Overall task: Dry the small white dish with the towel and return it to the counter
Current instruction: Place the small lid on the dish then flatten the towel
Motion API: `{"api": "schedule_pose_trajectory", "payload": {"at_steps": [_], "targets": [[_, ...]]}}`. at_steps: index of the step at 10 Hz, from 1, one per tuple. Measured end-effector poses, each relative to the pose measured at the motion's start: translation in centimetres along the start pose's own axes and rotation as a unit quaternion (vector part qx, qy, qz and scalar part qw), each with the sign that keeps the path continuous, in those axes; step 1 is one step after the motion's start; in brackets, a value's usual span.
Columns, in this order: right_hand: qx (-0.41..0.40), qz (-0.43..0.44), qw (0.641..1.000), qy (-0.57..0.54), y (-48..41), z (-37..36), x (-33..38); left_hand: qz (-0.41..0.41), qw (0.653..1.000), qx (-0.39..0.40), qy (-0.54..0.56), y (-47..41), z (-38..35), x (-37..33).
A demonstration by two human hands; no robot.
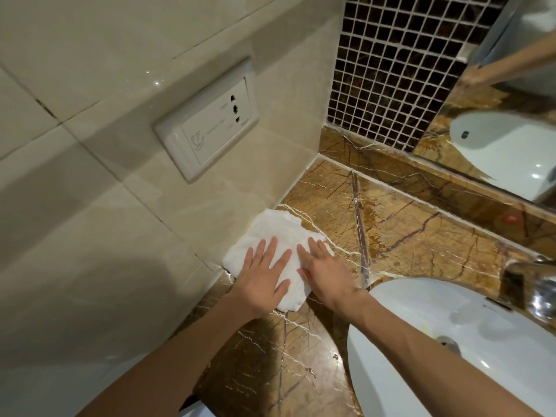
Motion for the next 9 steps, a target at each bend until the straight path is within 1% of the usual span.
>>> {"api": "schedule_pose_trajectory", "payload": {"at_steps": [1,3,5,6,7,9], "targets": [[-0.012,0.003,0.999,-0.045,0.2,0.6,-0.1,0.016,1.000,0.001,-0.003,0.0,-0.3,-0.8],[-0.049,-0.018,0.995,-0.088,0.6,0.5,1.4,0.041,0.999,0.025,-0.016,0.1,-0.6,-1.9],[-0.060,-0.033,0.993,-0.101,0.7,0.3,1.9,0.023,0.999,0.041,-0.027,-0.1,-0.4,-1.4],[-0.052,-0.025,0.994,-0.094,0.8,0.5,1.7,0.017,0.999,0.021,-0.030,-0.1,-0.3,-1.5],[-0.062,-0.042,0.993,-0.097,1.4,1.2,1.3,0.010,0.999,-0.006,-0.038,-0.4,0.9,-1.4],[-0.109,-0.101,0.980,-0.129,3.6,3.0,-0.8,-0.040,0.997,-0.070,0.007,-1.6,5.1,-2.2]]}}
Point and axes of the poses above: each hand's wrist, its own y-axis away from the middle knuckle, its own z-axis out of the back of the hand, x = y × z, the point moved 4 cm from there along -y, towards the middle knuckle, and after that the axes turned 9 degrees about x, right-handed, at the moved point
